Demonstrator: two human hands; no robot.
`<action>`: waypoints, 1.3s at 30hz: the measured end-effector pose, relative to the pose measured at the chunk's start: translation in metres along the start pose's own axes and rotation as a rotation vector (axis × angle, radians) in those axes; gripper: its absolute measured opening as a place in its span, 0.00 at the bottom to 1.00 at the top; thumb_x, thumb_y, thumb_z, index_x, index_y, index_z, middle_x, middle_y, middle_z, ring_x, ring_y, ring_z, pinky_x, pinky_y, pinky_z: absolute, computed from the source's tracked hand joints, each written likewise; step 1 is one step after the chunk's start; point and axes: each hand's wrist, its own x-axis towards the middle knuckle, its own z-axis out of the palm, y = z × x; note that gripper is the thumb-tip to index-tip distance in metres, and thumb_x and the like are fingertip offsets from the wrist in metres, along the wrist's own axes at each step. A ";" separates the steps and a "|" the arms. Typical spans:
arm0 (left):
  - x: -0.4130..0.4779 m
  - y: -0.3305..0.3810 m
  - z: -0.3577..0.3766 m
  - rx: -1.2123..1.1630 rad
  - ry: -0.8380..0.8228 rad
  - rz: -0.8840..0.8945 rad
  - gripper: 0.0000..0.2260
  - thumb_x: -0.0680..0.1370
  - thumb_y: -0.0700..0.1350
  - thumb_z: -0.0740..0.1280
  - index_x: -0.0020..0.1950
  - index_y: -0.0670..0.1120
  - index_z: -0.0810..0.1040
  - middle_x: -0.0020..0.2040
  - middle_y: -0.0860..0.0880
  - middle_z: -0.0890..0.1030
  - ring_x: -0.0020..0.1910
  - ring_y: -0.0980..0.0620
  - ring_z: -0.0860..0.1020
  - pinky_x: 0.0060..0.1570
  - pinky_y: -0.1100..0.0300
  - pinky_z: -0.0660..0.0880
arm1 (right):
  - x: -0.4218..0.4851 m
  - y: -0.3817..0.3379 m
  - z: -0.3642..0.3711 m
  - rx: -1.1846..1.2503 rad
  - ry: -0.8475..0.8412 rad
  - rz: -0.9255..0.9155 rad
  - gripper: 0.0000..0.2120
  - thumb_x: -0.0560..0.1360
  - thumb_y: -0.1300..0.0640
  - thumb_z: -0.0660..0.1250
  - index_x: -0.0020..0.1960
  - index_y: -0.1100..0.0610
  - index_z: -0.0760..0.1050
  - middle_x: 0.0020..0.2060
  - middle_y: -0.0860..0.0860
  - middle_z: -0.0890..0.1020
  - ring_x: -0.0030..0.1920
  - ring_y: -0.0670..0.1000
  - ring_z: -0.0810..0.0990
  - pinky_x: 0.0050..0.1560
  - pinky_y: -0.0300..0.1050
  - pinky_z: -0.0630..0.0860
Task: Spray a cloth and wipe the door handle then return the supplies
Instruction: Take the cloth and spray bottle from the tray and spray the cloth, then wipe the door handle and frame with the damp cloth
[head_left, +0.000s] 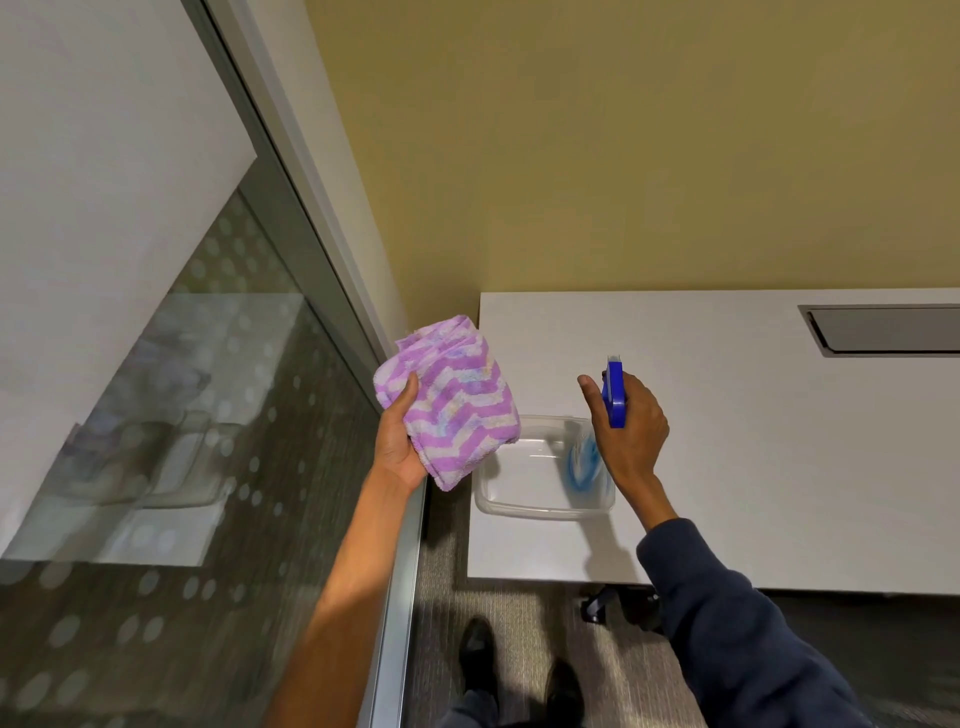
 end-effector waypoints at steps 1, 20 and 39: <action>0.000 -0.001 0.000 0.004 0.001 -0.004 0.28 0.70 0.54 0.75 0.67 0.47 0.73 0.55 0.46 0.81 0.57 0.46 0.80 0.52 0.48 0.80 | -0.001 0.001 0.000 0.003 -0.005 0.009 0.19 0.74 0.42 0.69 0.52 0.58 0.78 0.40 0.48 0.80 0.38 0.49 0.79 0.40 0.31 0.72; -0.005 -0.015 0.012 0.033 -0.057 -0.020 0.24 0.67 0.53 0.77 0.60 0.46 0.81 0.54 0.44 0.82 0.56 0.46 0.81 0.53 0.49 0.80 | -0.028 -0.009 -0.022 0.066 -0.077 0.324 0.58 0.61 0.33 0.74 0.79 0.54 0.50 0.76 0.55 0.60 0.74 0.58 0.65 0.69 0.64 0.69; -0.105 -0.039 0.038 0.075 0.084 -0.006 0.26 0.73 0.57 0.71 0.66 0.45 0.74 0.53 0.42 0.81 0.54 0.44 0.80 0.62 0.46 0.73 | -0.049 -0.143 -0.050 0.429 -1.060 0.362 0.26 0.75 0.45 0.68 0.69 0.53 0.66 0.62 0.54 0.79 0.55 0.53 0.82 0.55 0.48 0.82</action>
